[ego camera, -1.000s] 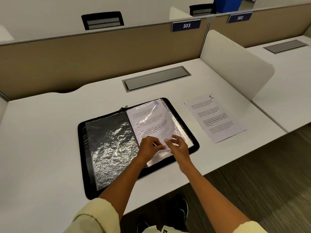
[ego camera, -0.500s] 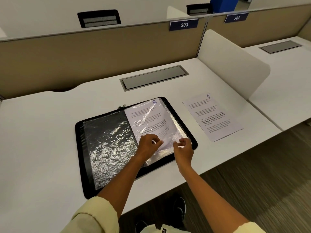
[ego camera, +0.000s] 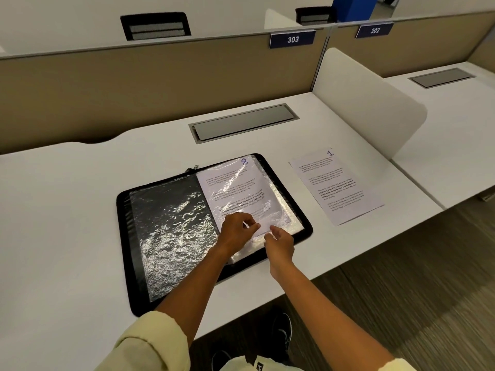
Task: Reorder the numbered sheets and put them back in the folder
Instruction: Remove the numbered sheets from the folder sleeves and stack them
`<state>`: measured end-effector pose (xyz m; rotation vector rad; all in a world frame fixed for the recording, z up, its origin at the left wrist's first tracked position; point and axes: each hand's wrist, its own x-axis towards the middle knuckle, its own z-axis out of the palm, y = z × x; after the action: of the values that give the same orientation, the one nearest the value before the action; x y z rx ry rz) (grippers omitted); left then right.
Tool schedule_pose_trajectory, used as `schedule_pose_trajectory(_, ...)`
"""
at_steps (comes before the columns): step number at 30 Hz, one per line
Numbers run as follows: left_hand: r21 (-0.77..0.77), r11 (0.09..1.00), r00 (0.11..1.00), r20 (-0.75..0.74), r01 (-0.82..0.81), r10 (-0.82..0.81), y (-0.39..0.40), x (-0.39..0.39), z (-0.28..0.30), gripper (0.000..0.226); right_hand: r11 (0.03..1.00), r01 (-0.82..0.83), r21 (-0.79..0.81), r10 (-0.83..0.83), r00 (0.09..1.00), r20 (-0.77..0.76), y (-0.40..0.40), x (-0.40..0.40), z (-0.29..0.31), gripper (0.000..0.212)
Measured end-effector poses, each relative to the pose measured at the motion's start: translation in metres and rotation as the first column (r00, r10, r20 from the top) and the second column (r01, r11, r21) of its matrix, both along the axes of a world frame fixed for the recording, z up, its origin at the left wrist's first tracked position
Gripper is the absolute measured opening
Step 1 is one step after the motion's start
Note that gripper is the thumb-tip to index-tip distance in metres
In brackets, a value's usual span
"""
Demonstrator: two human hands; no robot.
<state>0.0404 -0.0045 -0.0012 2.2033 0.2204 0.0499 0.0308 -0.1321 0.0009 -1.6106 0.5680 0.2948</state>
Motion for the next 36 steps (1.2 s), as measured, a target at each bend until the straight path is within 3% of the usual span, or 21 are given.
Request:
schedule_pose_trajectory(6, -0.004, 1.000, 1.000, -0.008, 0.006, -0.006, 0.001, 0.000, 0.002, 0.015, 1.000, -0.020, 0.022, 0.021, 0.999, -0.031, 0.000, 0.003, -0.007, 0.043)
schedule_pose_trajectory(16, -0.019, 0.993, 0.991, -0.062, 0.117, -0.118, 0.000, -0.002, -0.004, 0.012, 0.978, 0.116, 0.173, -0.113, 0.993, -0.024, 0.003, 0.014, -0.012, 0.044)
schedule_pose_trajectory(23, 0.102, 0.991, 0.991, -0.105, 0.090, -0.080, 0.024, -0.013, -0.029, 0.040, 0.954, 0.128, 0.270, -0.132, 0.991, -0.004, 0.005, 0.024, -0.021, 0.040)
schedule_pose_trajectory(29, 0.308, 0.932, 0.957, -0.270, 0.190, -0.105, 0.059, -0.031, -0.049, 0.058, 0.991, -0.026, 0.133, 0.026, 1.000, 0.006, -0.002, 0.024, -0.032, 0.041)
schedule_pose_trajectory(36, 0.430, 0.870, 0.941, -0.323, 0.242, -0.102, 0.055, -0.029, -0.049, 0.065, 0.999, 0.029, 0.027, -0.030, 0.999, 0.021, -0.012, 0.017, -0.035, 0.030)
